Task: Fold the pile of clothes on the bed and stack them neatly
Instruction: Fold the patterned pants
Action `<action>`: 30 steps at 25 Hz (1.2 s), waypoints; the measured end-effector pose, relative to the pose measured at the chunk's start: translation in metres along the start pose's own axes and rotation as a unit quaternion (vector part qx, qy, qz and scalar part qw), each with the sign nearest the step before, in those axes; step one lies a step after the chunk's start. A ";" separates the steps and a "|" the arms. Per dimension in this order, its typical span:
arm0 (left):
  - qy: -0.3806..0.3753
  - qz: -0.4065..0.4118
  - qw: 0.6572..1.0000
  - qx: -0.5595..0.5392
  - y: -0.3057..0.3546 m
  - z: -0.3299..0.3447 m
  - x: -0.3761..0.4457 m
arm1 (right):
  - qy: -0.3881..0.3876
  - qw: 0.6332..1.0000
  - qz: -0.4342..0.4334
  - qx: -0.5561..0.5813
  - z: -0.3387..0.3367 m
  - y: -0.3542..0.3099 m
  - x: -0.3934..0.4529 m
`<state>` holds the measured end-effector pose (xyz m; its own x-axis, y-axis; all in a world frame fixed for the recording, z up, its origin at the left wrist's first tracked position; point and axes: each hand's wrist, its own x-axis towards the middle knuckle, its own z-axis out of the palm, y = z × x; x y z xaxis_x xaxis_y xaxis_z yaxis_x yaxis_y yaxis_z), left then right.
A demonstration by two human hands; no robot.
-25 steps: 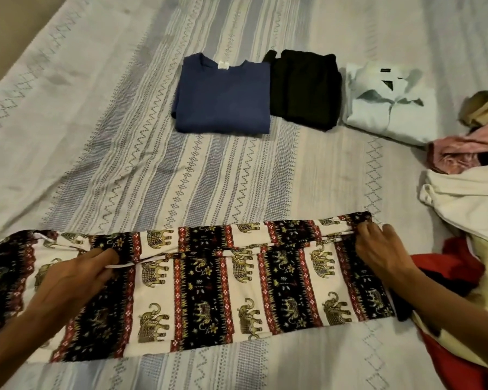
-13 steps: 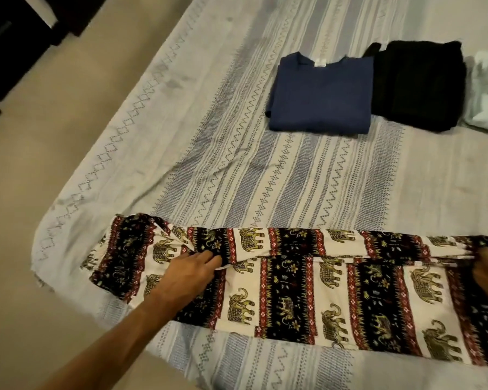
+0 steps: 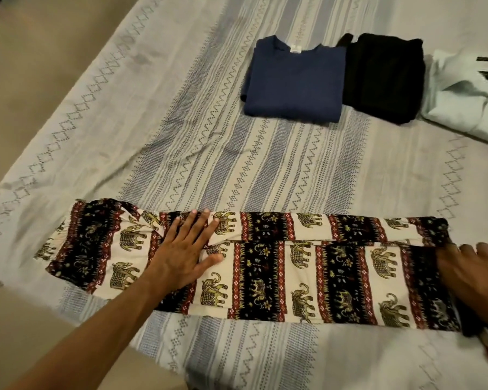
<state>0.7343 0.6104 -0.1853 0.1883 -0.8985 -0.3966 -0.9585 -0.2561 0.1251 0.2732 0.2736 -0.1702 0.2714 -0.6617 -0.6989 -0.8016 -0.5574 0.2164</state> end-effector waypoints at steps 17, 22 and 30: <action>0.035 0.061 0.997 -0.031 0.184 0.005 0.068 | 0.076 0.841 0.209 0.493 -0.042 0.013 -0.016; 0.030 0.076 0.996 -0.039 0.179 0.010 0.066 | 0.127 0.816 0.153 0.543 -0.025 0.013 -0.029; 0.011 0.079 0.990 -0.115 0.176 0.003 0.064 | 0.256 0.777 0.144 0.557 -0.057 -0.019 -0.052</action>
<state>0.5767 0.5083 -0.1916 0.0462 -0.9409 -0.3355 -0.9028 -0.1831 0.3891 0.3041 0.2903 -0.0992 -0.0566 -0.9505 -0.3056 -0.7548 0.2411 -0.6100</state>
